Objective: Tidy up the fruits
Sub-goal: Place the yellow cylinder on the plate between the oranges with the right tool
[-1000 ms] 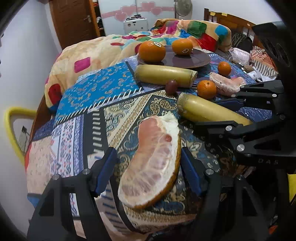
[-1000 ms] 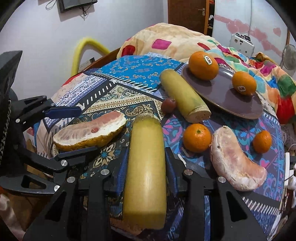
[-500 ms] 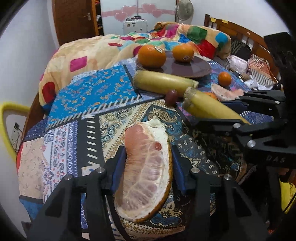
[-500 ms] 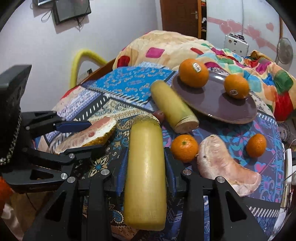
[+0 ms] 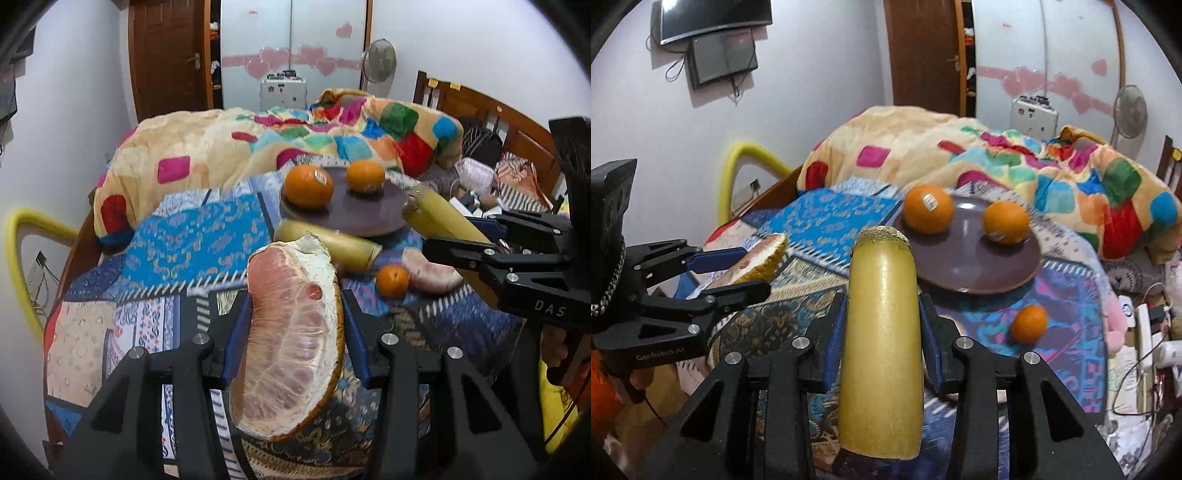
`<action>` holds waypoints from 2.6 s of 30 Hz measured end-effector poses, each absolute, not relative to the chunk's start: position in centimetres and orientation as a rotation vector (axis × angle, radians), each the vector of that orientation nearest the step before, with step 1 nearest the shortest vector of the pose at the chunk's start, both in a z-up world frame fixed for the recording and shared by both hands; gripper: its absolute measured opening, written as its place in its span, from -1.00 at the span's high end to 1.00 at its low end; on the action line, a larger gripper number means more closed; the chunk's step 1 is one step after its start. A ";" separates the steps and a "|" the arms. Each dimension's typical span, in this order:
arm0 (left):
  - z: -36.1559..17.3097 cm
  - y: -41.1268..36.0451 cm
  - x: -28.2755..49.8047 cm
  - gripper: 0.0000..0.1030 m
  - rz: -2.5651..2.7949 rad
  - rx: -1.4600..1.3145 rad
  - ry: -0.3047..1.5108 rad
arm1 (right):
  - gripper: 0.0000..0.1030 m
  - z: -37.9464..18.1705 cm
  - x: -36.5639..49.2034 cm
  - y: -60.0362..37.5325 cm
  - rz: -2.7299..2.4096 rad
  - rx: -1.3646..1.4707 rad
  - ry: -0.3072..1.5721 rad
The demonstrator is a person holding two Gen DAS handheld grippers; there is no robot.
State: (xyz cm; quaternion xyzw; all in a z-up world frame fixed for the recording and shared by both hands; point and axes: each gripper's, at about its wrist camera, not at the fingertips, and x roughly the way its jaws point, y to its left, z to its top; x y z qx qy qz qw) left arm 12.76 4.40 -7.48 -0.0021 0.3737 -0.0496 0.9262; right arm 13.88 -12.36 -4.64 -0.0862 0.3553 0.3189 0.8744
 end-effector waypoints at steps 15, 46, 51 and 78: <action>-5.7 2.9 17.1 0.07 -0.101 0.006 0.706 | 0.34 -2.9 18.7 -14.7 0.565 -0.142 0.682; -9.8 3.5 23.7 0.21 -0.153 0.008 0.765 | 0.37 -7.7 27.5 -10.6 0.516 -0.244 0.749; -10.2 4.0 22.3 -0.02 -0.163 0.006 0.768 | 0.38 -8.2 26.8 -11.3 0.528 -0.247 0.769; -13.3 0.3 20.6 -0.11 -0.197 0.192 0.797 | 0.37 -8.9 24.6 -13.0 0.559 -0.302 0.800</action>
